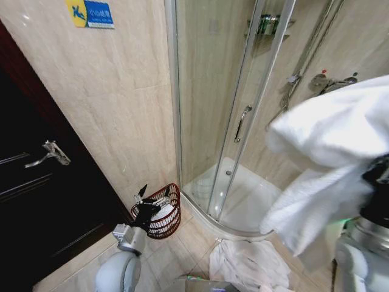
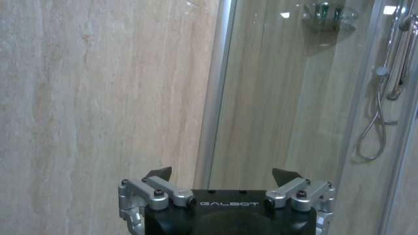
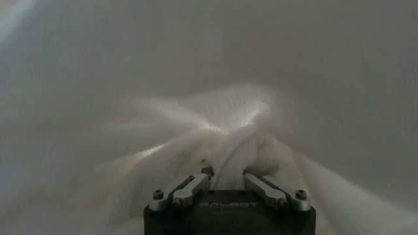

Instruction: Discard the used towel into the hamper.

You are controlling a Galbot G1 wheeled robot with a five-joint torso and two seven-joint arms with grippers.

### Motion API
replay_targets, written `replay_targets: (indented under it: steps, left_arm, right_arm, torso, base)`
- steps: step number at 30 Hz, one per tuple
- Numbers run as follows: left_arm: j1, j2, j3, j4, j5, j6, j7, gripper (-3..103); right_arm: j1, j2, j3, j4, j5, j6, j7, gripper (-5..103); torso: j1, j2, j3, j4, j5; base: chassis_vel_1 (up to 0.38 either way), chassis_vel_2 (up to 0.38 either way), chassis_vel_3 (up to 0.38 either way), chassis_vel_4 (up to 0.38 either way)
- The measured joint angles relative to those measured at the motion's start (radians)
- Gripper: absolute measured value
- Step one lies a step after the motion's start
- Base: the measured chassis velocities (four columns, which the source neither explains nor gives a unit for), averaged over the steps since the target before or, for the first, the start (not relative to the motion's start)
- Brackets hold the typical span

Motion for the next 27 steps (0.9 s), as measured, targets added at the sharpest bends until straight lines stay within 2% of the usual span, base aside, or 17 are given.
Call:
replay_targets:
  steps: [2,4,7,11,15,16,18,20,23,25,27]
  left_arm:
    - [0.000,-0.001,0.000,0.000,0.000,0.000,0.000,100]
    - [0.000,0.000,0.000,0.000,0.000,0.000,0.000,100]
    - [0.000,0.000,0.000,0.000,0.000,0.000,0.000,100]
    - [0.000,0.000,0.000,0.000,0.000,0.000,0.000,100]
    - [0.000,0.000,0.000,0.000,0.000,0.000,0.000,100]
    - [0.000,0.000,0.000,0.000,0.000,0.000,0.000,100]
    - [0.000,0.000,0.000,0.000,0.000,0.000,0.000,100]
    - [0.000,0.000,0.000,0.000,0.000,0.000,0.000,100]
    - [0.000,0.000,0.000,0.000,0.000,0.000,0.000,100]
    - [0.000,0.000,0.000,0.000,0.000,0.000,0.000,100]
    - [0.000,0.000,0.000,0.000,0.000,0.000,0.000,100]
  right_arm:
    - [-0.028,0.042,-0.022,-0.076,0.001,-0.032,0.046,10]
    - [-0.035,0.051,-0.029,-0.112,-0.002,-0.039,0.060,10]
    - [-0.051,0.079,-0.071,-0.310,0.013,-0.060,0.129,10]
    - [-0.070,0.093,-0.081,-0.374,0.035,-0.063,0.140,10]
    - [-0.075,0.101,-0.090,-0.441,0.004,-0.052,0.112,10]
    - [-0.069,0.103,-0.106,-0.518,-0.023,-0.047,0.083,10]
    - [-0.066,0.106,-0.149,-0.649,-0.043,-0.041,0.065,10]
    - [-0.087,0.116,-0.181,-0.710,-0.059,-0.014,0.054,10]
    - [-0.125,0.128,-0.213,-0.712,-0.068,0.011,0.045,10]
    - [-0.135,0.130,-0.227,-0.703,-0.068,0.021,0.038,10]
    - [-0.136,0.136,-0.234,-0.678,-0.069,0.063,0.020,10]
  torso:
    - [0.000,0.000,0.000,-0.0001,0.0004]
    - [0.000,0.000,0.000,-0.0002,0.0002]
    - [0.000,0.000,0.000,0.0002,0.0009]
    - [0.000,0.000,0.000,-0.0003,0.0005]
    - [0.000,0.000,0.000,-0.0003,-0.0011]
    - [0.000,0.000,0.000,0.0001,-0.0012]
    - [0.000,0.000,0.000,0.0002,0.0010]
    - [0.000,0.000,0.000,0.0000,0.0011]
    - [0.000,0.000,0.000,-0.0004,-0.0007]
    - [0.000,0.000,0.000,-0.0003,-0.0006]
    - [0.000,0.000,0.000,0.0002,0.0003]
  base:
    - [0.000,0.000,0.000,0.000]
    - [0.000,0.000,0.000,0.000]
    - [0.000,0.000,0.000,0.000]
    - [0.000,0.000,0.000,0.000]
    - [0.000,0.000,0.000,0.000]
    - [0.000,0.000,0.000,0.000]
    - [0.000,0.000,0.000,0.000]
    - [0.000,0.000,0.000,0.000]
    - [0.000,0.000,0.000,0.000]
    - [0.000,0.000,0.000,0.000]
    - [0.000,0.000,0.000,0.000]
